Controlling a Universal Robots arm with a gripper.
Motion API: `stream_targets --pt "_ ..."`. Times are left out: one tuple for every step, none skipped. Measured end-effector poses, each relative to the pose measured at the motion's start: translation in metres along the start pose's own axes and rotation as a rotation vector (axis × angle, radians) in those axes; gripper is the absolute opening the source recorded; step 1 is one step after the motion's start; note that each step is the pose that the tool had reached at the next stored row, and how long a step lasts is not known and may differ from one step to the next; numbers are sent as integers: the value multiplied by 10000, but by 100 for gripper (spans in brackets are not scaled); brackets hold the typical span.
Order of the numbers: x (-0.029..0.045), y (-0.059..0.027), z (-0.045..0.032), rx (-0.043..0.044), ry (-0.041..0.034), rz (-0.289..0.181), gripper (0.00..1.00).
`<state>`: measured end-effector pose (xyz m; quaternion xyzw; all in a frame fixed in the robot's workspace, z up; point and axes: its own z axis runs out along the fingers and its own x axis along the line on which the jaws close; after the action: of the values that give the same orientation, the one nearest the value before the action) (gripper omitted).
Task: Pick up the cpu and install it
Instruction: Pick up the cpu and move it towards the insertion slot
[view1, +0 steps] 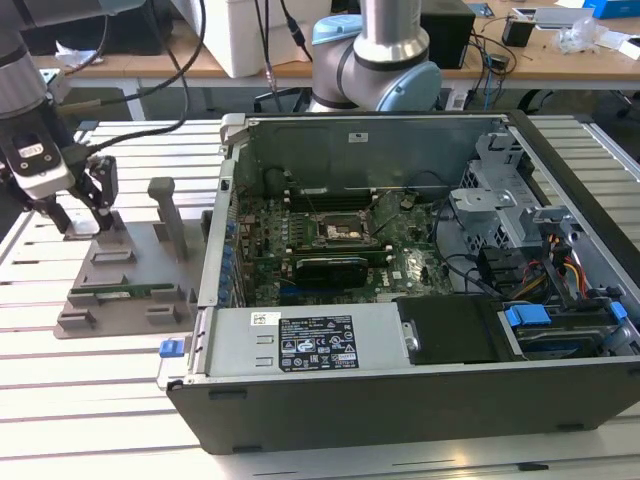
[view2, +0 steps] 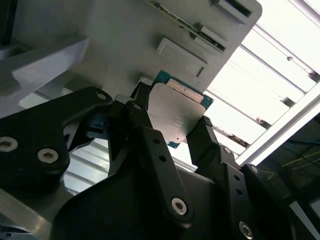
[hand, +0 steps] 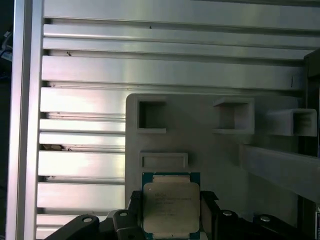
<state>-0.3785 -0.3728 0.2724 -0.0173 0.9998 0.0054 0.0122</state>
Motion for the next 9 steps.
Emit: stream_targets --pt "-1 0 -45 0 1 0 55" --pt "-2 1 -76 1 0 0 55" --pt "-3 1 -121 0 0 0 55" --pt "-4 2 -159 1 1 0 55" --pt "-5 2 -185 0 0 0 55" --pt "-5 2 -211 -1 0 0 55" --pt "-6 3 -241 -1 1 0 55" --pt "-6 3 -269 -1 0 0 55" --pt "-7 3 -300 -1 0 0 55"
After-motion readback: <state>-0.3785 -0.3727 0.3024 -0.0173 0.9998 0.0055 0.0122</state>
